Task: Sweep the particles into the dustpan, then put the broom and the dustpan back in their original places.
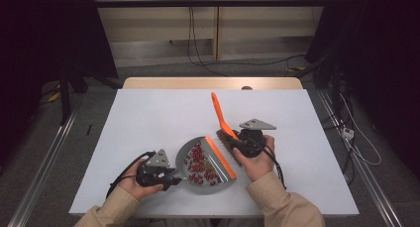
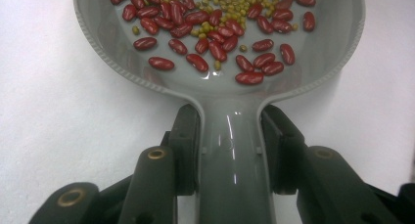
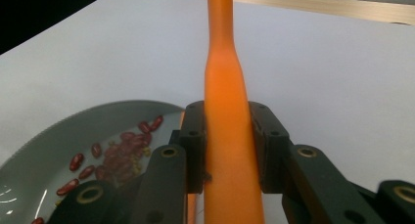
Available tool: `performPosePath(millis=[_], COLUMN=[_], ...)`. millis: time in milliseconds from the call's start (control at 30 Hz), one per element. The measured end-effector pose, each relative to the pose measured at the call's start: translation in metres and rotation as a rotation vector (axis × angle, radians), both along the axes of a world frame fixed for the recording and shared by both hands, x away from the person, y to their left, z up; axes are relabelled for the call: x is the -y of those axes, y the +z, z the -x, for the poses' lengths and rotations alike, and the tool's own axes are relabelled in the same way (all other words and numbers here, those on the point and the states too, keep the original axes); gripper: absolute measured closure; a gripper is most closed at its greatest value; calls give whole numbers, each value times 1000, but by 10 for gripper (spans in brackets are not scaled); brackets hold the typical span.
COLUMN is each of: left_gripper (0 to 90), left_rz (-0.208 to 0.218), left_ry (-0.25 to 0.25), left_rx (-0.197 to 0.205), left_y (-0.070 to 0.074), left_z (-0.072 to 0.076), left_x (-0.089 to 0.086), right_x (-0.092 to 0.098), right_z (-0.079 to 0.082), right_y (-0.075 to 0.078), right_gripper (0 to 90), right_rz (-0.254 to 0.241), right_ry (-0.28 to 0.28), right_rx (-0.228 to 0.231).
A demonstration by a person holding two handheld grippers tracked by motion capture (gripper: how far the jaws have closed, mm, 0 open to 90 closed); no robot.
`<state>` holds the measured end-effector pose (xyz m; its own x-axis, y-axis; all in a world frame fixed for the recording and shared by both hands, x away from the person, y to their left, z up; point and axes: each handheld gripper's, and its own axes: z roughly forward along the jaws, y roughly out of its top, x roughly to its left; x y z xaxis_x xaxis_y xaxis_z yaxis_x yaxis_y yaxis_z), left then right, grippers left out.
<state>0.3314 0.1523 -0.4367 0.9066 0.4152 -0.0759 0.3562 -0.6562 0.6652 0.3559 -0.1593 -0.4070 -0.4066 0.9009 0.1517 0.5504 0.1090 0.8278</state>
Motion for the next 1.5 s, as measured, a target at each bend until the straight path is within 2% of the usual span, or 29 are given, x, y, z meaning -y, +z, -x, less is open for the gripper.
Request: performPosePath(millis=[67,100,133,233,267,300,333,400,433,467,567,933,967,1000,1067,1267,1333,1500], left_gripper=[632,632,632,632,632,632,631,631,631,630,631,630,630,630,630,630,630,630], left_rz=[28,28,58,78,112,112,124,139,139,146,160,154,154,144,149,143,149,132], left_ry=[-3,-3,12,31,49,49,73,108,108,143,165,290,290,313,339,392,417,468], left_rx=[13,13,24,39,45,45,62,64,64,73,75,86,86,95,89,103,98,98], left_y=[-2,-2,-2,0,2,2,4,6,6,7,9,10,10,9,8,7,6,3], left_z=[0,0,0,0,-2,-2,-5,-7,-7,-9,-12,-24,-24,-27,-30,-36,-38,-43], left_x=[-2,-2,-5,-6,-9,-9,-12,-15,-15,-18,-23,-33,-33,-35,-37,-43,-44,-47], right_x=[8,11,15,23,25,25,29,32,33,34,36,42,44,46,49,62,65,74], right_z=[0,0,1,1,1,1,1,1,2,1,1,-1,-1,-1,-1,-2,-2,-2], right_y=[0,0,0,1,2,2,3,3,3,2,1,-1,-2,-2,-2,-2,-2,-3], right_gripper=[711,711,711,711,711,711,711,711,711,711,711,711,711,711,711,711,711,711], right_rz=[-1,-1,-1,-1,-1,-1,-5,-13,-15,-8,-3,12,13,11,11,9,15,18], right_ry=[-11,-15,-20,-25,-26,-26,-30,-31,-32,-32,-33,-39,-42,-44,-52,-78,-87,-106], right_rx=[0,2,2,9,11,11,16,19,17,19,20,17,18,19,16,16,15,14])
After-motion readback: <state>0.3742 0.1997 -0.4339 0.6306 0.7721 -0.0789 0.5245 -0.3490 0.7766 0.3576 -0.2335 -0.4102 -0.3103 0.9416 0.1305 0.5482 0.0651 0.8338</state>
